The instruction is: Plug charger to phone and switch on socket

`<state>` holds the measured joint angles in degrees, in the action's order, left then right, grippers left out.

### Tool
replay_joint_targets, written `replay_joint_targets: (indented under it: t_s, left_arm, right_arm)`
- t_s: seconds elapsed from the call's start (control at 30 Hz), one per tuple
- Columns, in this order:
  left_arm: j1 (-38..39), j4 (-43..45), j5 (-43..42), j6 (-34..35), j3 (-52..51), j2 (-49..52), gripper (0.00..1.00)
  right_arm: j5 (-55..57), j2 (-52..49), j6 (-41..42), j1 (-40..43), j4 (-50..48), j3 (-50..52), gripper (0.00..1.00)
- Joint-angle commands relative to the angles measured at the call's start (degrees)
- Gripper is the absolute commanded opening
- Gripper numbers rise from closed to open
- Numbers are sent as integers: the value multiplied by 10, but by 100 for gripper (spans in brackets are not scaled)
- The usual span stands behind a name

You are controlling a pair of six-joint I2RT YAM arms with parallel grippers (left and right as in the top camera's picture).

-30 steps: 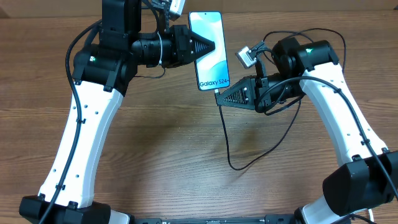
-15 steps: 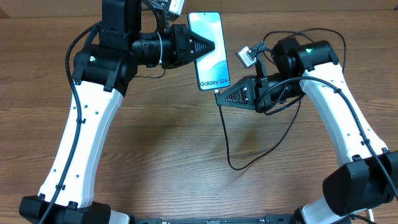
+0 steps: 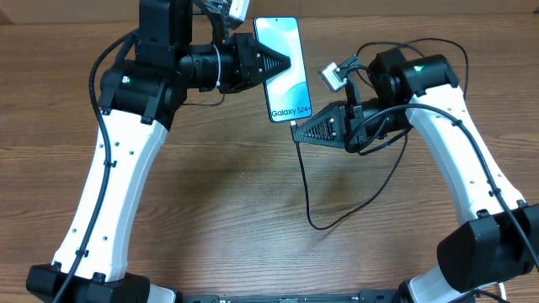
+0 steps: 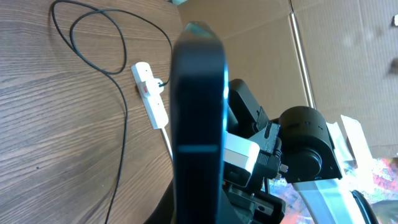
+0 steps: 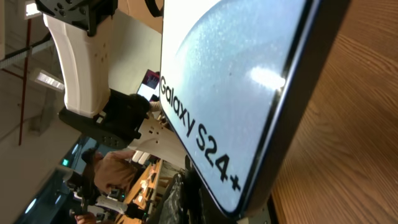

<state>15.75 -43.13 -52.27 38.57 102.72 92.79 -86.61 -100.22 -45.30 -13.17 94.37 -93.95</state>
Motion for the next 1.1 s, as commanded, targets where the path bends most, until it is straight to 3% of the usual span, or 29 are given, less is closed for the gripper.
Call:
replay_joint_targets:
  t_s: [0.0,0.37,0.77,0.9,1.07]
  left_arm:
    - [16,-3,-31,-14,9,-12,4]
    - [17,-17,-45,-33,9,-12,4]
    - [17,-42,-84,-108,9,-12,4]
    - [17,-81,-16,-114,9,-12,4]
    - [17,-163,172,-114,9,-12,4]
  right_arm:
    - [-33,19,-12,1,-7,-10,4]
    - [-33,19,35,7,-48,-10,4]
    - [-33,19,37,23,-56,-10,4]
    - [-20,19,37,23,-56,-10,4]
    - [72,19,38,23,-39,-10,4]
